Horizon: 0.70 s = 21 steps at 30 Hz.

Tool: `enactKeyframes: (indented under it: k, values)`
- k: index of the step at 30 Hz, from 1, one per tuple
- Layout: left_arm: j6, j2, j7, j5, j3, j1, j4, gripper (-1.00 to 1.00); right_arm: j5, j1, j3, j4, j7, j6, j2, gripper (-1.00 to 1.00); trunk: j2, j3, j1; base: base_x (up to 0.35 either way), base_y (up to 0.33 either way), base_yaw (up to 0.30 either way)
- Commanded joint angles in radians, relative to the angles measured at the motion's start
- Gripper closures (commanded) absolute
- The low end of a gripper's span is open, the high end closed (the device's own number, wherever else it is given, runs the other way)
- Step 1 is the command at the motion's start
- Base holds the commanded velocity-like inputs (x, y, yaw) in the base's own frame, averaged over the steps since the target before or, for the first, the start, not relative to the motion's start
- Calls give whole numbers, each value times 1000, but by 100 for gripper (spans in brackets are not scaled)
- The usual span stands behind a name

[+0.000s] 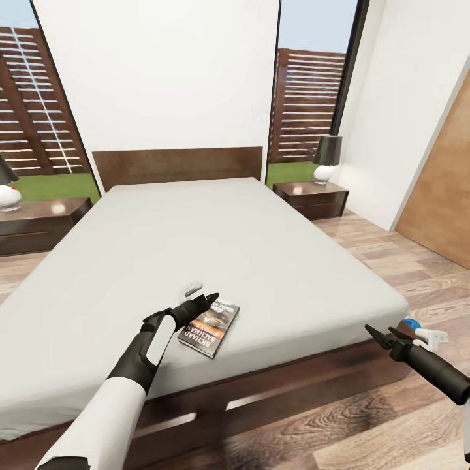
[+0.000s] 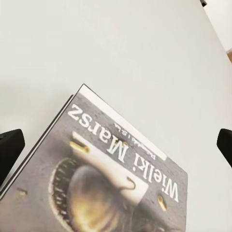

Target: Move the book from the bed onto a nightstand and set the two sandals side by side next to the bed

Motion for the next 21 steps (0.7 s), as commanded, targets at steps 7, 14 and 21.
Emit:
enactKeyframes:
  k: [7, 14, 21]
  values:
    - [8, -1, -2, 5, 4, 0, -1, -100, 7, -1, -2, -1, 7, 7, 0, -100, 0, -1, 0, 0, 0, 0]
    - [8, -1, -2, 5, 4, 0, -1, -100, 8, -1, -2, -1, 7, 7, 0, -100, 0, -1, 0, 0, 0, 0]
    - [8, -1, -2, 5, 4, 0, -1, -100, 7, -1, -2, -1, 7, 7, 0, -100, 0, 0, 0, 0, 0, -113]
